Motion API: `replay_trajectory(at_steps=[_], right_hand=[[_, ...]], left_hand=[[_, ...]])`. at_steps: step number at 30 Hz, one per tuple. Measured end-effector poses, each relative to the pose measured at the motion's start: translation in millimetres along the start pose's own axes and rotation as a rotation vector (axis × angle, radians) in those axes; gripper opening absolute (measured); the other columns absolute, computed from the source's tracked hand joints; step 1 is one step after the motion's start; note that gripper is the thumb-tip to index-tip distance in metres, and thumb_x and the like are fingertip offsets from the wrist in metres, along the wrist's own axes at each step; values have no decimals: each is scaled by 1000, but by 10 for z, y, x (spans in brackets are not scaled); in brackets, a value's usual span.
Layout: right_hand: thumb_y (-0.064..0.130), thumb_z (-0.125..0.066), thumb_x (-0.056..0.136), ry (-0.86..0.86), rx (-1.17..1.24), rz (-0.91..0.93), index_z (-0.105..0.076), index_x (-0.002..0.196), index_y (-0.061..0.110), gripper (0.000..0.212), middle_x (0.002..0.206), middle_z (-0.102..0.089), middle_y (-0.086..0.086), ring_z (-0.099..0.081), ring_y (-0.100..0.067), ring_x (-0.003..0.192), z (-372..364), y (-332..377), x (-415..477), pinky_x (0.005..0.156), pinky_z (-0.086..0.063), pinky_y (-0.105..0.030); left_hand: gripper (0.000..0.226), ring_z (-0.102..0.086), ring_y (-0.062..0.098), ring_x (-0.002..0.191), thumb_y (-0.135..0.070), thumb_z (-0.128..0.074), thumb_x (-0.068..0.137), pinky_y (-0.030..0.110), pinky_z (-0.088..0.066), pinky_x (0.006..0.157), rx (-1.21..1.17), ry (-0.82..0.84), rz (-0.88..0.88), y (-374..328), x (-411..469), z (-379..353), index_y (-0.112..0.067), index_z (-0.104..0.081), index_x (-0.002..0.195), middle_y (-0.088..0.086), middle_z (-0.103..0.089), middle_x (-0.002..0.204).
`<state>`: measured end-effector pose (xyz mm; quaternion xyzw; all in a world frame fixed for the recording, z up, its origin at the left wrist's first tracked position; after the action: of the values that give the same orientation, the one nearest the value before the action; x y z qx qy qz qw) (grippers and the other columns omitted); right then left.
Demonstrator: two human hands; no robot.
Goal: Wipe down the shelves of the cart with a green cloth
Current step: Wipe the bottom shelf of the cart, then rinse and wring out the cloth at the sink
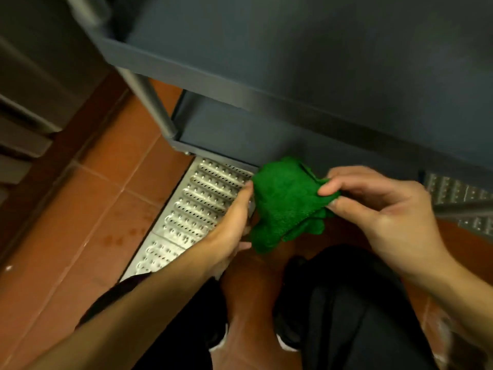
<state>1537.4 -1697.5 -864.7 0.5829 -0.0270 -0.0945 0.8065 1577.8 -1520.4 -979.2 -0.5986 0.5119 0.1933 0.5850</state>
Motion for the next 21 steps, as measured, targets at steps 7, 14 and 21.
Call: replay_trajectory(at_steps=[7, 14, 21], right_hand=[[8, -70, 76, 122, 168, -44, -76, 82, 23, 17, 100, -68, 5, -65, -18, 100, -182, 1408, -309, 88, -48, -24], [-11, -62, 83, 378, 178, -35, -73, 86, 19, 32, 109, -63, 0, -60, -24, 113, -43, 2808, -462, 95, -47, -29], [-8, -56, 88, 512, 150, 38, -69, 108, 16, 34, 128, -60, -1, -51, -22, 130, 23, 4114, -329, 108, -41, -33]], left_hand=[[84, -68, 24, 105, -84, -20, 84, 39, -55, 75, -595, 3, 17, -268, -1503, -139, -28, -60, 131, 5, -66, 128], [84, -60, 34, 116, -76, -30, 90, 48, -45, 98, -996, 15, -183, -987, -3026, -335, -11, -58, 134, 18, -58, 135], [78, -60, 35, 122, -76, -38, 86, 54, -37, 111, -1177, -210, -373, -1538, -4430, -270, -14, -68, 124, 17, -62, 132]])
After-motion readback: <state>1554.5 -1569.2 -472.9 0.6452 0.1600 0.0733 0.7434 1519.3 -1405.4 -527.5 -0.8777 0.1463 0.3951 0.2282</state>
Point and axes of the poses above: each hand's wrist, its own x-axis towards the middle knuckle, its own z-axis out of the back of the hand, y = z × x, the point moved 3 cm from there along x, towards the middle knuckle
